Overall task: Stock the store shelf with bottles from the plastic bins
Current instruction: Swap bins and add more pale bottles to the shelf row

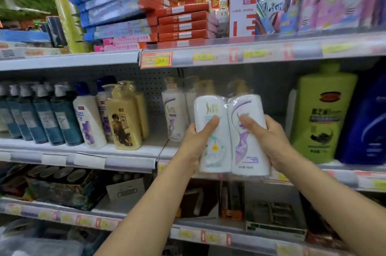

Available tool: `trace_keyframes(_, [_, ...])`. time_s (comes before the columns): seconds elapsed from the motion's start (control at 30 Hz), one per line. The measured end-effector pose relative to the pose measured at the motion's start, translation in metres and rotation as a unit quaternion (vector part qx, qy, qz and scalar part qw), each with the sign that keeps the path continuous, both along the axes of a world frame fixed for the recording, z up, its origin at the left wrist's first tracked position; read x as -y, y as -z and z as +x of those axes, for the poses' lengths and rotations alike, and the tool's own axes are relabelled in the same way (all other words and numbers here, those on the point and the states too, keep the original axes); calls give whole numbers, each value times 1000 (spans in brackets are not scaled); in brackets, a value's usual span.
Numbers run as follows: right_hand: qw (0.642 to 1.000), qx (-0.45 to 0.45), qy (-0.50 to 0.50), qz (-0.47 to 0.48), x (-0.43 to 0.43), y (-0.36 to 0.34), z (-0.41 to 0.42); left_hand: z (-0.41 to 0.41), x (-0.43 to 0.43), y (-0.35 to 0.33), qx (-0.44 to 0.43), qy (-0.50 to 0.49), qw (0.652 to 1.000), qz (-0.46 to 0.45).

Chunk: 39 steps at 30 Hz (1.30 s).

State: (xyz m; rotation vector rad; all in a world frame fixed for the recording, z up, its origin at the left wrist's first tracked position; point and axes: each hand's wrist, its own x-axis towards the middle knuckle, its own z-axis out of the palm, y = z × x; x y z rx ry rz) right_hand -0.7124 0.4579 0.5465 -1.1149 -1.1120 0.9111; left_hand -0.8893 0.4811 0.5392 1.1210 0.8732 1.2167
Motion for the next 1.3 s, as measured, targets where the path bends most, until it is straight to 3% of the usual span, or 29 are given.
trace_keyframes(0.17, [998,35,51,26,-27,-6,19,19,-33,-7,-12,-30,999,15])
trace_keyframes(0.4, [998,18,33,56,-50,18,36,39,-61,21,-8,-42,997,68])
trace_keyframes(0.63, [994,3,83,78,-74,22,31,55,-84,29,-9,-67,996,56])
trace_keyframes(0.8, [992,10,95,82,-82,21,34,68,-97,26,-59,-84,994,47])
trace_keyframes(0.97, [991,43,103,70,-93,18,37,77,-103,20,-112,-119,985,63])
trace_keyframes(1.3, [987,84,138,18,-94,12,29,80,-85,6,-102,-135,985,16])
